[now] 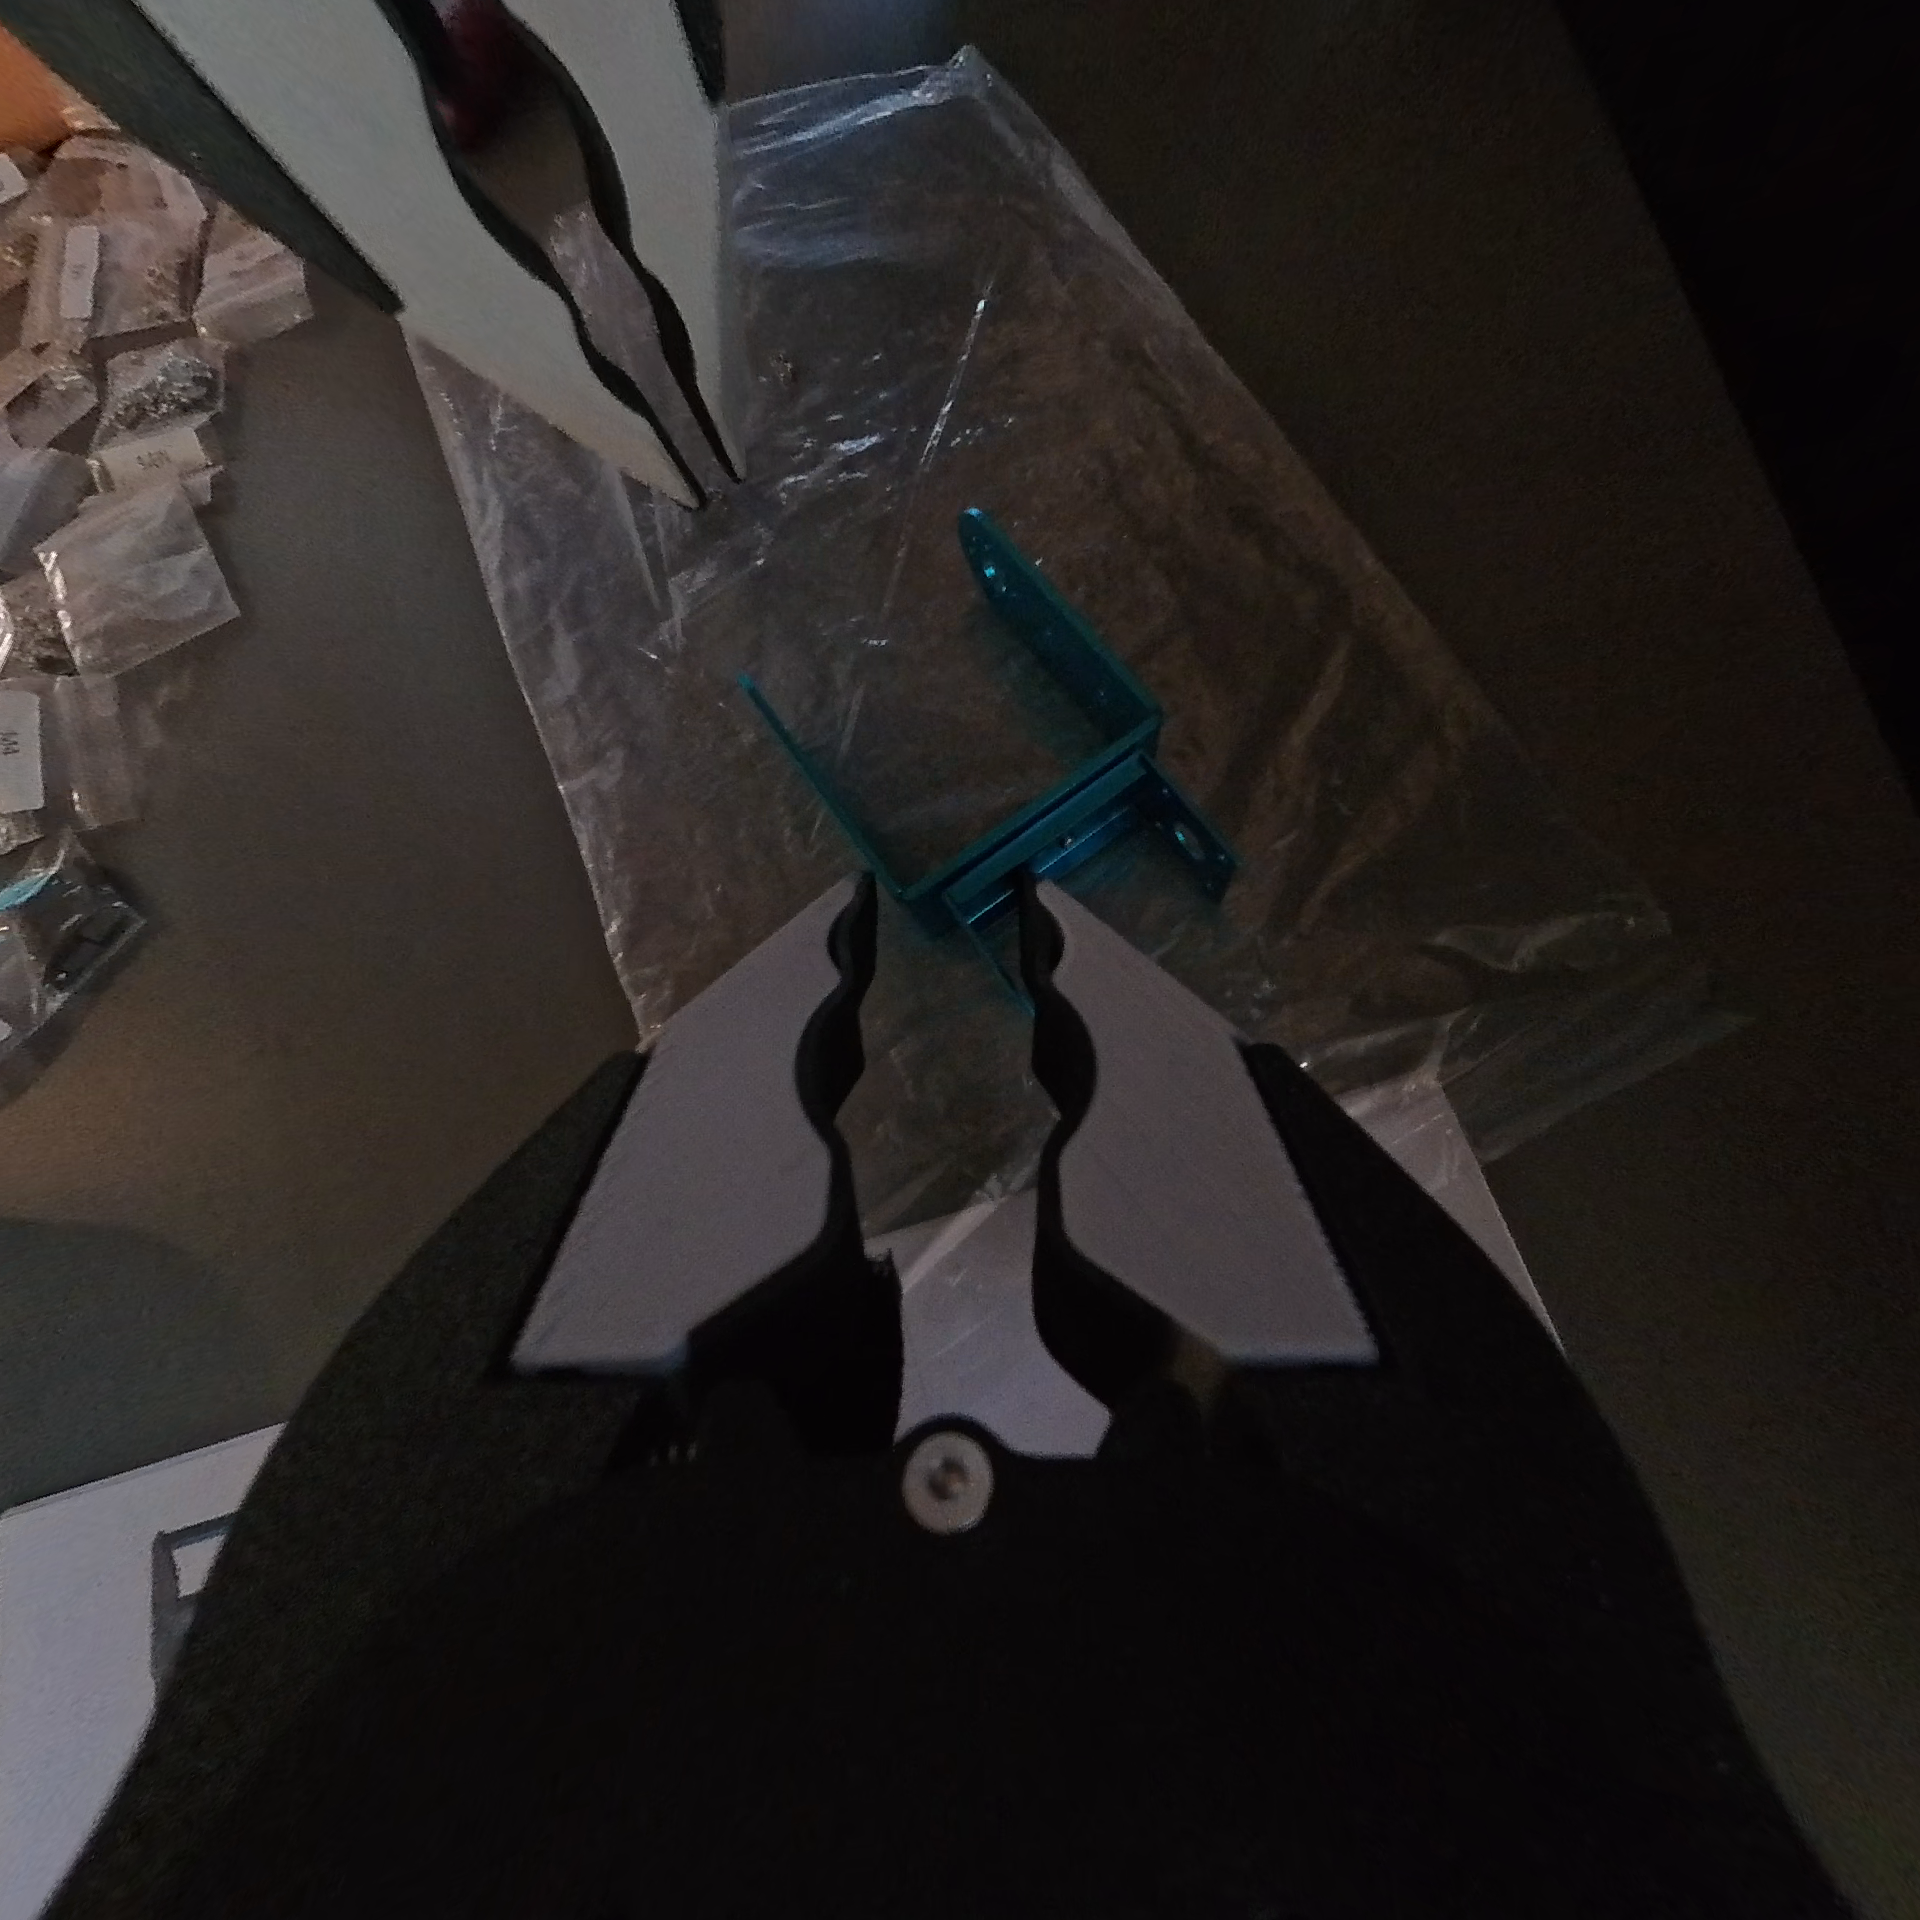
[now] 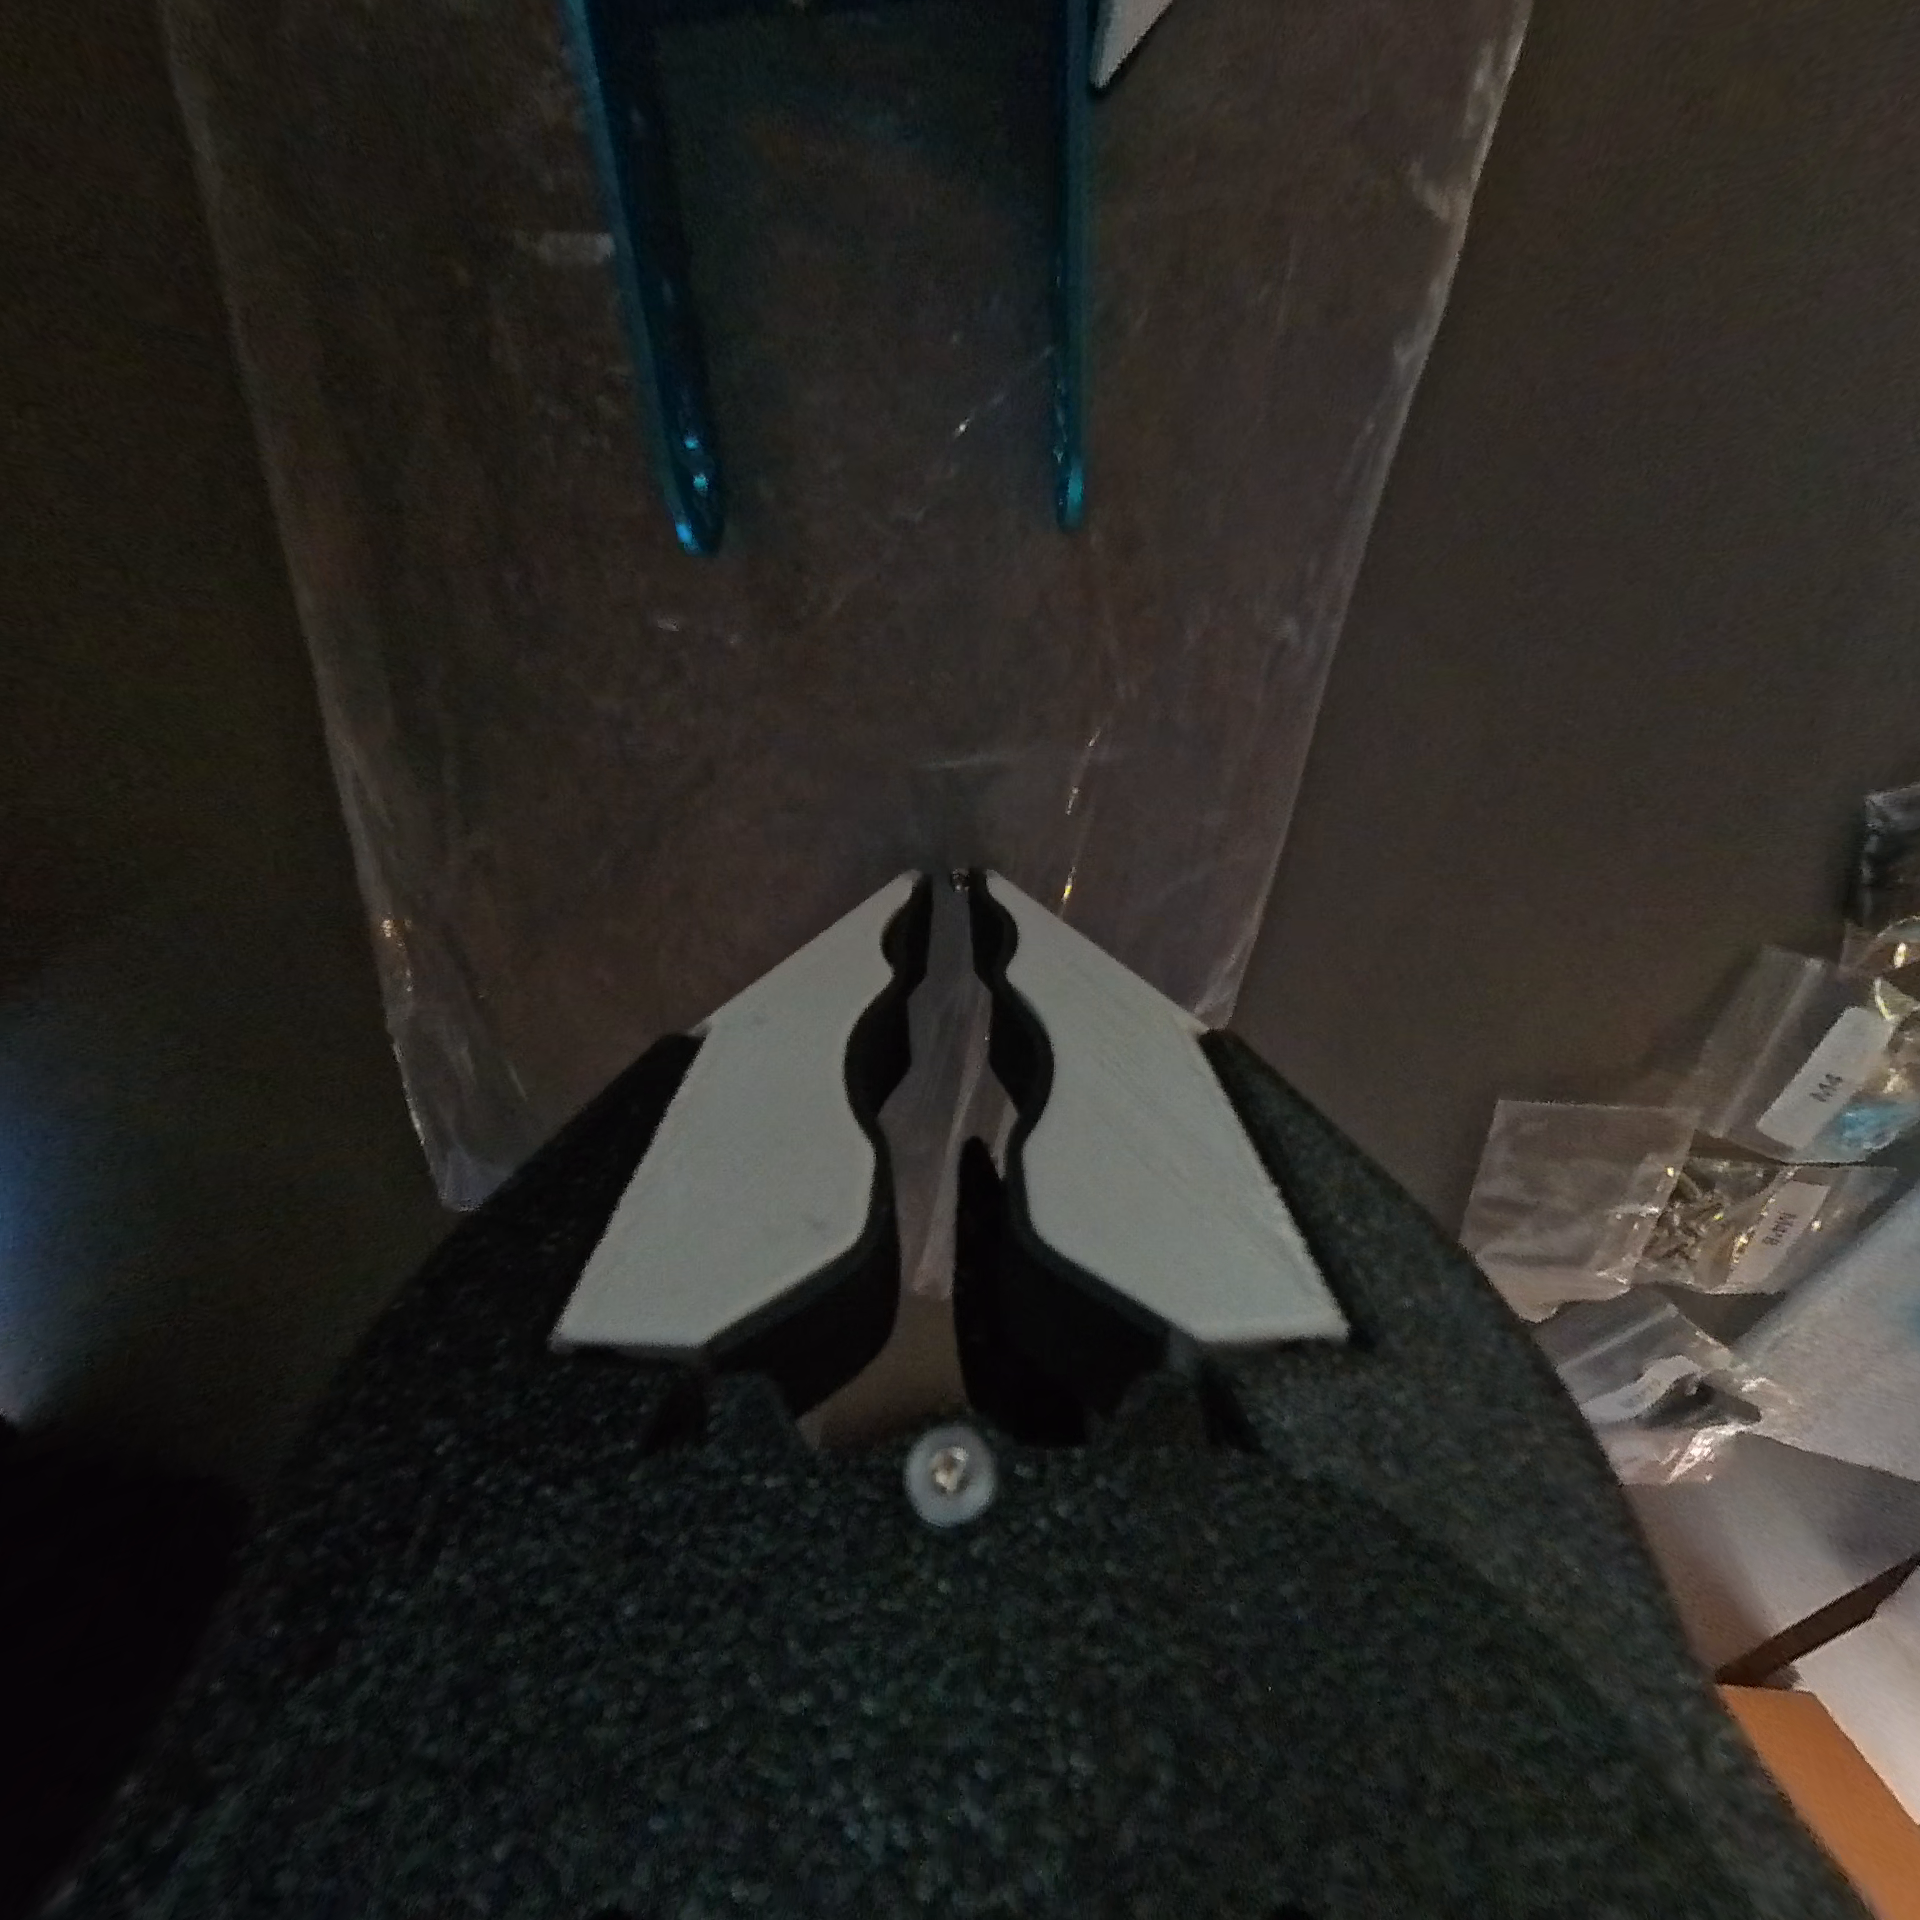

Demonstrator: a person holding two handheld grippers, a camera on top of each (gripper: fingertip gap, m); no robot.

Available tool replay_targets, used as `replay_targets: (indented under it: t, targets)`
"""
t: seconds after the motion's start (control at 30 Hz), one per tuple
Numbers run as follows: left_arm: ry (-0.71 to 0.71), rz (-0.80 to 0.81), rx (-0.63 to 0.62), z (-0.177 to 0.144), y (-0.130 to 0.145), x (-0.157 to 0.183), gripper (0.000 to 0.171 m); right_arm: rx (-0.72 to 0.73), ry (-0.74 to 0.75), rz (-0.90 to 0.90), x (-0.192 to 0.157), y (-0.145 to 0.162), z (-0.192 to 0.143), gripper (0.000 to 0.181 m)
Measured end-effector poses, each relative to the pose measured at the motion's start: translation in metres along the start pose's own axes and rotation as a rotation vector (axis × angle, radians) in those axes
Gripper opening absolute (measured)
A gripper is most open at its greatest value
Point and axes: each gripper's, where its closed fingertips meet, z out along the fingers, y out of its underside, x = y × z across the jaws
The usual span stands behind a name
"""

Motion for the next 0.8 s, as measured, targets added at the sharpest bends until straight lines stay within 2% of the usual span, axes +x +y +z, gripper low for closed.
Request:
replay_targets:
  t: [0.57, 0.7, 0.8]
  targets:
    - [0.0, 0.0, 0.0, 0.0, 0.0, 0.0, 0.026, -0.017, 0.033, -0.013, 0.003, 0.001, 0.0, 0.003]
    - [0.001, -0.001, 0.001, 0.0, 0.0, 0.0, 0.026, 0.06, 0.051, -0.02, 0.007, -0.008, -0.01, 0.004]
    - [0.001, -0.001, 0.0, 0.0, 0.0, 0.0, 0.026, 0.253, 0.021, -0.067, 0.0, -0.04, -0.019, 0.004]
